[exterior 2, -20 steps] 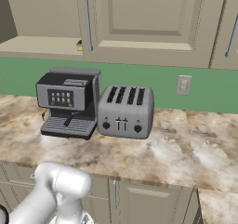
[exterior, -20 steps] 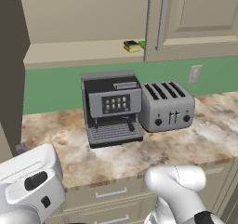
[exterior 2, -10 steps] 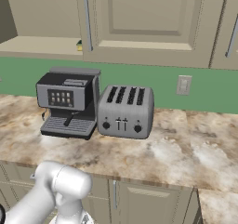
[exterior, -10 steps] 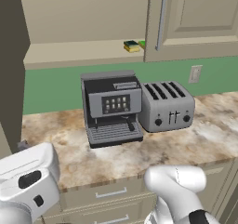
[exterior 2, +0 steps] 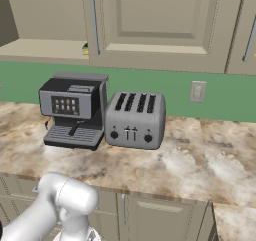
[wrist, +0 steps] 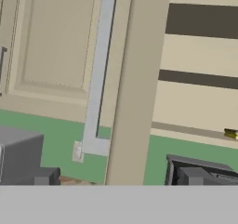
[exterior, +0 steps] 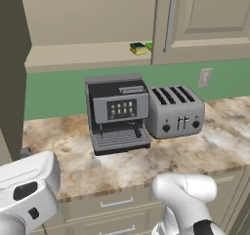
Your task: Pick up the sponge and sponge from the sink, and place them back in the cabinet, and close the cabinet doors.
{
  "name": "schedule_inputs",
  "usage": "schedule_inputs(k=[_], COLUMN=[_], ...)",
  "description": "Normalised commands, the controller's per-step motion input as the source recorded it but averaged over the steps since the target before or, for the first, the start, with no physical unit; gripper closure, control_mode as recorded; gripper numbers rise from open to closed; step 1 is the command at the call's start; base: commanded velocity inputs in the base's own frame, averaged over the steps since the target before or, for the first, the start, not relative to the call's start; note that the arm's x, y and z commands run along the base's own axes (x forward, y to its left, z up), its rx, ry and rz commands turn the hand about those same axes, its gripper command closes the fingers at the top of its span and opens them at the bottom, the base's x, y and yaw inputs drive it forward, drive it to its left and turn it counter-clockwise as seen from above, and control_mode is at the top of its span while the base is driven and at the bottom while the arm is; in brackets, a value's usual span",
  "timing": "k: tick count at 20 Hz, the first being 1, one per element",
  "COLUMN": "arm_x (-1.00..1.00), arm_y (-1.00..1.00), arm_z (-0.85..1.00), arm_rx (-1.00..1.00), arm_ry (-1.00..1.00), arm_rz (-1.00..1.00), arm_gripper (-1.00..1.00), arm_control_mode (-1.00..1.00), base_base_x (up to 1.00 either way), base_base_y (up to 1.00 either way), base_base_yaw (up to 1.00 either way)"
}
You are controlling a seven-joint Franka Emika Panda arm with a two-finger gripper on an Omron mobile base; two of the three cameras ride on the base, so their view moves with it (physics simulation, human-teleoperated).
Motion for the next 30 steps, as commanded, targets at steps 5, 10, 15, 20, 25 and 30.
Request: schedule_inputs(k=[5,10,15,20,25,30], arm_x=[0.12,0.06,0.06,0.10,0.16,0.15], arm_y=[0.02,0.01,0.02,0.02,0.03,0.01], arm_z=[-0.04,-0.06,-0.10,-0.08,-0.06,-0.08], arm_rx=[0.00,0.00,0.00,0.00,0.00,0.00], arm_ry=[0.00,-0.01,-0.01,-0.01,0.00,-0.01], arm_rz=[-0.08,-0.08,-0.08,-0.08,-0.08,-0.09], arm_gripper=[-1.00,-1.00,-1.00,-1.00,-1.00,-1.00], arm_control_mode=[-1.00,-1.00,-1.00,-1.00,-1.00,-1.00], base_base_x=[0.00,0.00,0.00,0.00,0.00,0.00], base_base_y=[0.00,0.00,0.00,0.00,0.00,0.00], base_base_yaw=[0.00,0.00,0.00,0.00,0.00,0.00])
